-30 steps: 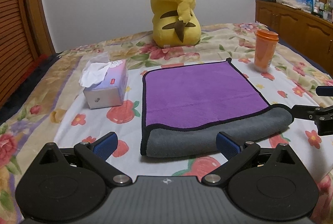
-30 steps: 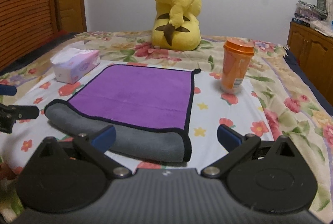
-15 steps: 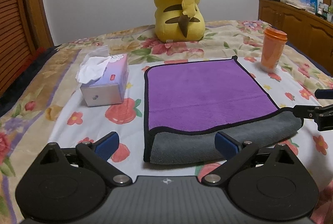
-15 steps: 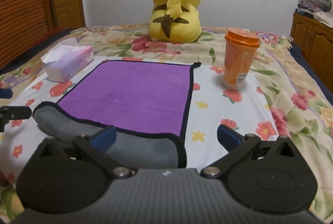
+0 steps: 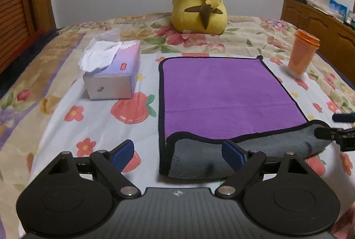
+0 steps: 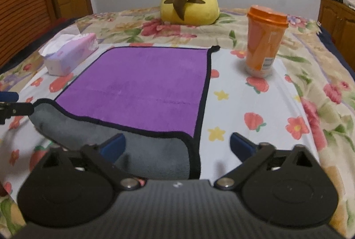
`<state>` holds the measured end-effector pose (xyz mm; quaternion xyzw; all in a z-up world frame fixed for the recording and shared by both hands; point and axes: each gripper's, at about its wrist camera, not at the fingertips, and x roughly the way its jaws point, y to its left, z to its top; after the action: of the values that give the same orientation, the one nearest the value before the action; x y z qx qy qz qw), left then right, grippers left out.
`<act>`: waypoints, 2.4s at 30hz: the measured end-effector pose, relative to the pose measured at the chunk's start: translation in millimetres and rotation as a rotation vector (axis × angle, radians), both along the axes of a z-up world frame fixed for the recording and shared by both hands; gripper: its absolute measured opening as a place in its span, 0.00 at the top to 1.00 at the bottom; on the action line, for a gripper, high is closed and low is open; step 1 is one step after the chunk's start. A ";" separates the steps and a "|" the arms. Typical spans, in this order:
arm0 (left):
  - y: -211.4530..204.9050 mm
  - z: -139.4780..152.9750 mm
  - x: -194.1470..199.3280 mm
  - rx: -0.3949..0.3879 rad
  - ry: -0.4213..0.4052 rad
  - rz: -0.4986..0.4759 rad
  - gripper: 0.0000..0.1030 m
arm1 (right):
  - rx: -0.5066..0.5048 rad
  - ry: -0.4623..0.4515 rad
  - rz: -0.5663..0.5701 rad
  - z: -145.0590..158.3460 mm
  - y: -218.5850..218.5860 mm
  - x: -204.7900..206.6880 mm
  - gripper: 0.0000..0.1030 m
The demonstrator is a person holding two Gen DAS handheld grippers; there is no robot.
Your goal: Fold towel
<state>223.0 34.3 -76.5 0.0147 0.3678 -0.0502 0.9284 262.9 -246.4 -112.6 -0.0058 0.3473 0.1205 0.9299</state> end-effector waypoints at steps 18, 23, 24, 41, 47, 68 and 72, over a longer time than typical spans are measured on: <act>11.3 -11.7 13.5 -0.103 0.066 -0.019 0.48 | 0.105 0.118 0.021 -12.6 -13.8 15.9 0.36; 9.6 -13.2 12.0 -0.099 0.074 -0.029 0.56 | 0.120 0.133 0.035 -12.7 -14.3 16.0 0.49; 10.0 -13.5 12.2 -0.099 0.075 -0.029 0.58 | 0.122 0.134 0.036 -12.5 -14.5 16.2 0.51; 9.8 -19.5 12.7 -0.096 0.081 -0.031 0.91 | 0.146 0.140 0.045 -11.0 -21.1 18.0 0.84; 6.8 -14.6 9.9 -0.098 0.061 -0.051 0.93 | 0.148 0.123 0.052 -8.7 -22.7 17.8 0.95; 3.7 26.5 0.8 -0.115 -0.093 -0.086 0.94 | 0.168 -0.017 0.058 14.8 -26.3 17.5 0.96; 1.1 29.1 6.9 -0.096 -0.112 -0.097 0.94 | 0.162 -0.042 0.068 18.9 -27.5 20.9 0.96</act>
<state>229.9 35.3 -47.5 -0.0093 0.3113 -0.1119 0.9436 283.8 -273.9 -93.7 0.0552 0.3167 0.1796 0.9297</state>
